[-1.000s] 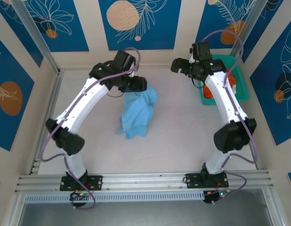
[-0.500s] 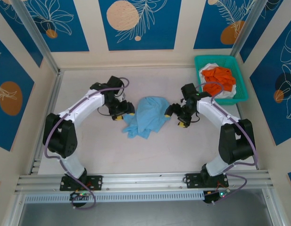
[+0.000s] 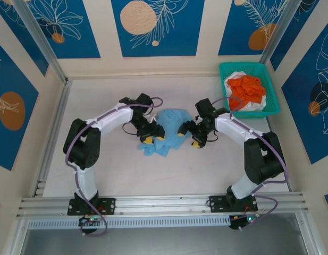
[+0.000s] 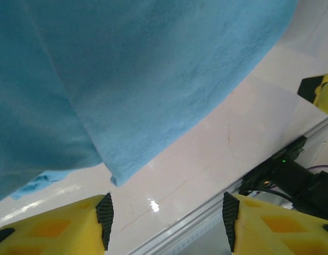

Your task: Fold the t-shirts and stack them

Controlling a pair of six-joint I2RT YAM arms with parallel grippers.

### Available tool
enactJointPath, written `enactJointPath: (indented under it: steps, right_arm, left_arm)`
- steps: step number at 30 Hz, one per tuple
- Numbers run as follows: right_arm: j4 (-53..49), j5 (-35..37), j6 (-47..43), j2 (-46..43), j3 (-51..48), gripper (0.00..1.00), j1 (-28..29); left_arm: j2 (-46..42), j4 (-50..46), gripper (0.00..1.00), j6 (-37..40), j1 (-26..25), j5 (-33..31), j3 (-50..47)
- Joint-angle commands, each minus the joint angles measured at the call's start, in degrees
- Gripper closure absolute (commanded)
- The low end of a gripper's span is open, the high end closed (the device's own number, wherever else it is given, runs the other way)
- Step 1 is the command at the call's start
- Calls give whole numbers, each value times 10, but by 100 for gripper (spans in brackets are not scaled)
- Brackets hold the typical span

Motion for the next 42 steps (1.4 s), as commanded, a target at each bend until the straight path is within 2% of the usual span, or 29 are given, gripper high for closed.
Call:
enactJointPath:
  steps: [1, 3, 8, 13, 15, 19, 21, 25, 26, 32, 39, 42]
  right_arm:
    - [9, -1, 19, -6, -14, 20, -3]
    - [16, -1, 24, -13, -25, 20, -2]
    - [25, 0, 29, -34, -50, 19, -5]
    - [48, -3, 29, -55, -75, 14, -10]
    - [65, -13, 32, -57, -86, 14, -11]
    - [104, -35, 35, -43, -105, 19, -12]
    - [121, -40, 39, -33, -113, 23, -17]
    - [182, -66, 30, -4, -134, 37, -32]
    - [192, -75, 26, 4, -133, 41, -35]
    - [209, -100, 0, 51, -109, 55, -20]
    - [261, -124, 17, 117, -87, 61, -7]
    - [259, -130, 18, 133, -69, 64, -3]
  left_arm:
    - [21, -43, 45, 47, -16, -18, 22]
    - [32, -46, 49, 53, -21, -28, 27]
    - [54, -50, 51, 61, -25, -56, 38]
    - [58, -43, 42, 62, -29, -83, 42]
    - [62, -40, 43, 62, -31, -89, 43]
    - [65, -26, 61, 53, -32, -82, 42]
    - [64, -21, 74, 49, -33, -78, 44]
    - [60, -21, 98, 46, -33, -78, 53]
    - [56, -23, 100, 45, -33, -77, 57]
    - [7, -25, 100, 34, -33, -84, 88]
    - [-11, -37, 100, 24, -31, -79, 113]
    - [-10, -43, 94, 27, -32, -80, 112]
